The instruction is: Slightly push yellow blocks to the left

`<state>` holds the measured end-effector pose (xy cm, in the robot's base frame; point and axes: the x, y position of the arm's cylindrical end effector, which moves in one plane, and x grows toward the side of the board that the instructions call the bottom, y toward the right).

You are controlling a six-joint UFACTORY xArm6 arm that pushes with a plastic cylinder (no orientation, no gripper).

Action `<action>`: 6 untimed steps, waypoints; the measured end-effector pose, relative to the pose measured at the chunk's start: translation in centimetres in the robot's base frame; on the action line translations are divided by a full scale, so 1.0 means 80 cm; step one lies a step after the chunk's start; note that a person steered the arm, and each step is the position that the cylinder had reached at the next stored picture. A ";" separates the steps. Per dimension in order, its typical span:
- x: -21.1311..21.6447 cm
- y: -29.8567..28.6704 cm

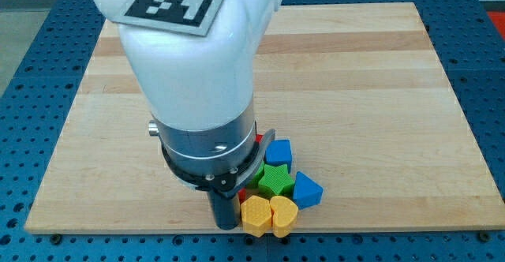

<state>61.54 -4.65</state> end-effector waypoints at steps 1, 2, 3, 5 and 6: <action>-0.001 -0.016; -0.005 -0.061; -0.086 -0.072; -0.236 0.116; -0.206 0.264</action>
<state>45.08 16.45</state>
